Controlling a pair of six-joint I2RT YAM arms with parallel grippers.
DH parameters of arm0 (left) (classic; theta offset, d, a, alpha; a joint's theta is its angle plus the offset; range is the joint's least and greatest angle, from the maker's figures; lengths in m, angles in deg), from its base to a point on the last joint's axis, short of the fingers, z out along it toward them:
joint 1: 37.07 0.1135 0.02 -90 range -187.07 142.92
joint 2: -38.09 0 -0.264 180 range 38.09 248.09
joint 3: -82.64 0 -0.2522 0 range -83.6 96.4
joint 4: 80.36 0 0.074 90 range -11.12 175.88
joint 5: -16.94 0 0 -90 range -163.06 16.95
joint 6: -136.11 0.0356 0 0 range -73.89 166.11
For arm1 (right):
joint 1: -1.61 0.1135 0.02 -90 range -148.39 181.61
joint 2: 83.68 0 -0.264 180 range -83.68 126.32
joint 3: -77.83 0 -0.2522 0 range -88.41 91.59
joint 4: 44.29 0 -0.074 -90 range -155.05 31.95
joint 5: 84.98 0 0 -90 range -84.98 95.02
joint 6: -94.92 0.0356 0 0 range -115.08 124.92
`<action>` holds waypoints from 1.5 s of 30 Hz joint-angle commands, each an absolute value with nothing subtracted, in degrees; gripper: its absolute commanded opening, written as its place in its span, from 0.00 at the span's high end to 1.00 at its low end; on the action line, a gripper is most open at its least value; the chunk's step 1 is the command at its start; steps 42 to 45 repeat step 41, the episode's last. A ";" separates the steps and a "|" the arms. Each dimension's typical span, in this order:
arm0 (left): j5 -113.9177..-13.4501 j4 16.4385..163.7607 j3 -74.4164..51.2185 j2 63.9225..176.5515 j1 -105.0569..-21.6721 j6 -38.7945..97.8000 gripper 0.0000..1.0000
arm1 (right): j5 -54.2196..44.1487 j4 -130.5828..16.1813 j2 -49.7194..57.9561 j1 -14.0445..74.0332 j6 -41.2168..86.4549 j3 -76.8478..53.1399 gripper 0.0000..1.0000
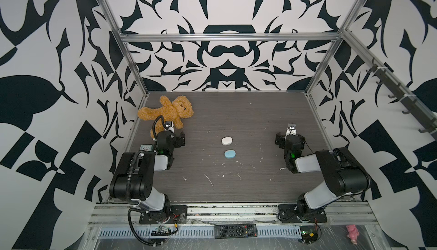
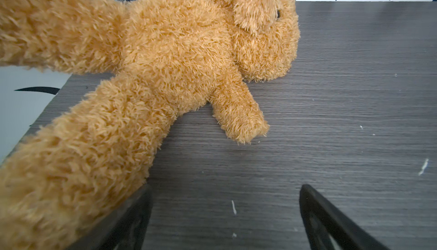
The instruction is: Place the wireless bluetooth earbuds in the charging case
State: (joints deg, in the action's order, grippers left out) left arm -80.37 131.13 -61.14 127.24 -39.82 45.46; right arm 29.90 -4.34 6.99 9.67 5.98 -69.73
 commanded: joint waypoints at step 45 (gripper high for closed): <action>-76.19 138.70 -62.50 127.59 -39.00 45.16 0.01 | 29.13 -2.50 5.99 9.47 6.39 -69.09 0.01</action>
